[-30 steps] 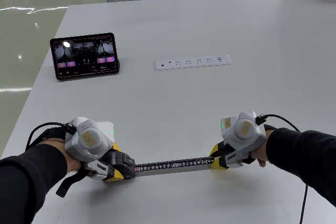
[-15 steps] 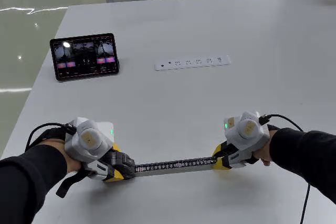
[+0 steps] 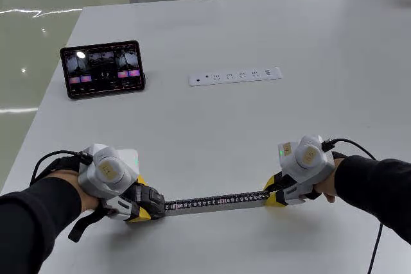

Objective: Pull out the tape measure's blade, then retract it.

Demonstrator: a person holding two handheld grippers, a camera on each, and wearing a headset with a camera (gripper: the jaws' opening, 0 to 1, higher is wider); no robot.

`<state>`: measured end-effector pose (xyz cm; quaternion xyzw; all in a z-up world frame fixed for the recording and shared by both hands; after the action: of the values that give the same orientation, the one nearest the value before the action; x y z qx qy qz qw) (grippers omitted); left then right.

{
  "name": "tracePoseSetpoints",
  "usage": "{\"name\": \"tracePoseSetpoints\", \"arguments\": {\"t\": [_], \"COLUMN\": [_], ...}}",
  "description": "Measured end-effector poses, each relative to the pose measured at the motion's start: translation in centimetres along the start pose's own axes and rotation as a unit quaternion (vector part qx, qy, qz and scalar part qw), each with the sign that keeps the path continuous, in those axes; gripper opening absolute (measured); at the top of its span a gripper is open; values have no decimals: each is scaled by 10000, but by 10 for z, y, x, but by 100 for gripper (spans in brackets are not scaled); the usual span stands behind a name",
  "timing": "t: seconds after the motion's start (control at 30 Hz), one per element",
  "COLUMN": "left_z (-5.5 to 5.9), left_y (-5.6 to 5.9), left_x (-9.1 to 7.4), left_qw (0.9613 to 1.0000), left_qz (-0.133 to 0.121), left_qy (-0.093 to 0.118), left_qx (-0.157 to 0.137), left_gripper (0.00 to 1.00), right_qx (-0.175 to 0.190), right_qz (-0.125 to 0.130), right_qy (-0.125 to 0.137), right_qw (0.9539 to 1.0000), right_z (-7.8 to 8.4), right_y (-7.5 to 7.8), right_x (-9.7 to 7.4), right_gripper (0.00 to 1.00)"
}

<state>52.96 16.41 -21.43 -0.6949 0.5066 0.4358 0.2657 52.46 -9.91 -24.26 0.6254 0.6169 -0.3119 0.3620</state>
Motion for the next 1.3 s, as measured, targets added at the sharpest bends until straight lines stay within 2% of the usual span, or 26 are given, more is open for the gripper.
{"name": "tracePoseSetpoints", "arguments": {"t": [0.97,1.07,1.13,1.2,1.3], "left_z": [0,-1,-2,-2,-2], "left_y": [1,0,0,0,0], "left_x": [0,0,1,0,0], "left_qw": [10000,9999,9996,9995,9995], "left_qz": [-13,-12,-35,-52,-46], "left_qy": [20,95,277,312,324], "left_qx": [-23,-65,-29,-91,-5], "left_gripper": [33,33,33,34,34], "right_qx": [87,115,139,115,137], "right_qz": [37,33,21,14,4], "right_qy": [-51,-55,-63,-83,-91], "right_qw": [9999,9999,9999,9999,9999], "right_z": [13,12,13,12,12], "right_y": [-1,-1,0,0,0], "right_x": [-8,-8,-8,-7,-7], "right_gripper": [10,10,10,11,11]}}
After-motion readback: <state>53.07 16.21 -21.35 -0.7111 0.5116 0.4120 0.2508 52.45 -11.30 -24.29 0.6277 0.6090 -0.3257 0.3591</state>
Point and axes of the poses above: the centre of the closed fingertips' face, and the gripper's own axes: x roughly forward along the fingers, y roughly to its right, z roughly out of its underside, the point moved 3 cm from there along -x, roughly backward along the fingers, and after that the axes turned 14 degrees about -x, right-handed, at the moved point
